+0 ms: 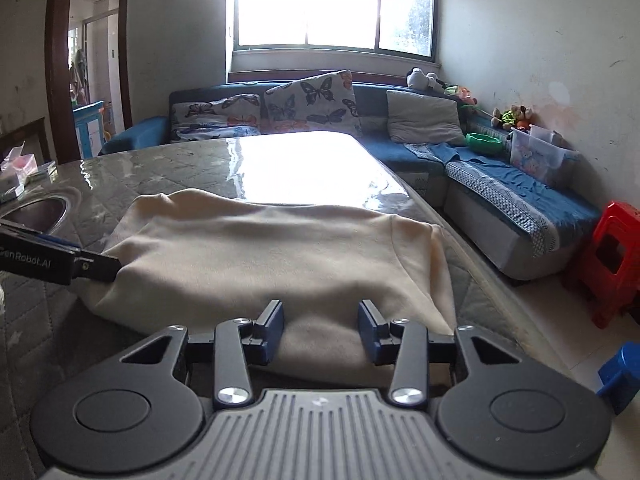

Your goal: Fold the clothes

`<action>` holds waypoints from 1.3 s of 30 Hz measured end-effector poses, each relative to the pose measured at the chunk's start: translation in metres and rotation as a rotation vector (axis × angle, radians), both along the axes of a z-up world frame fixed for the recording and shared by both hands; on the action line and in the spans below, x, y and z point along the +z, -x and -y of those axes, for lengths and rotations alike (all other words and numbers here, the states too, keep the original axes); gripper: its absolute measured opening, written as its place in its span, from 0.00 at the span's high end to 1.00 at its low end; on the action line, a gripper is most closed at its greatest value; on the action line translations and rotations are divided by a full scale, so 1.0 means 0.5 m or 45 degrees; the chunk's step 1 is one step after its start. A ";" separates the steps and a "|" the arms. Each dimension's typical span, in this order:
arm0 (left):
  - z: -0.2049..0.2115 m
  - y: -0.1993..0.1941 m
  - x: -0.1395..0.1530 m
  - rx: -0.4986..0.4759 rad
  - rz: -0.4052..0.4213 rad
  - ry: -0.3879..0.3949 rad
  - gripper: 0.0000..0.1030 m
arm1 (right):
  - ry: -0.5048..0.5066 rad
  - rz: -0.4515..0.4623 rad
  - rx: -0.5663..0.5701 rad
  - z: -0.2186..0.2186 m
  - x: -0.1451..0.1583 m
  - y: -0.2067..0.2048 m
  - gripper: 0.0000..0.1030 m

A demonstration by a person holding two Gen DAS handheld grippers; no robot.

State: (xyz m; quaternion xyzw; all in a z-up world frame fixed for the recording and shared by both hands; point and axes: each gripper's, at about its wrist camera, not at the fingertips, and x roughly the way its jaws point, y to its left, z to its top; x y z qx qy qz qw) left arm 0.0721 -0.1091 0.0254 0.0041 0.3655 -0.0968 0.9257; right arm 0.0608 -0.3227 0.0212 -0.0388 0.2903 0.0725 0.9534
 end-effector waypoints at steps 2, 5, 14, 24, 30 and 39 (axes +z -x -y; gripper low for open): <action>0.000 0.006 0.004 -0.002 0.002 -0.010 0.30 | -0.010 0.009 -0.016 0.004 0.003 0.007 0.58; -0.004 0.020 0.008 0.002 0.001 -0.021 0.26 | -0.039 -0.024 -0.040 0.017 -0.011 0.012 0.57; -0.009 0.070 0.015 0.002 0.014 -0.041 0.10 | -0.072 0.006 -0.039 0.008 0.007 0.051 0.35; -0.015 0.109 0.005 0.002 -0.006 -0.044 0.00 | -0.069 0.007 -0.029 -0.015 0.011 0.089 0.16; -0.015 0.136 0.005 -0.001 -0.014 -0.046 0.00 | -0.055 0.013 -0.035 -0.026 0.013 0.107 0.10; -0.012 0.185 0.011 0.004 0.001 -0.046 0.00 | -0.049 0.023 -0.063 -0.036 0.013 0.142 0.00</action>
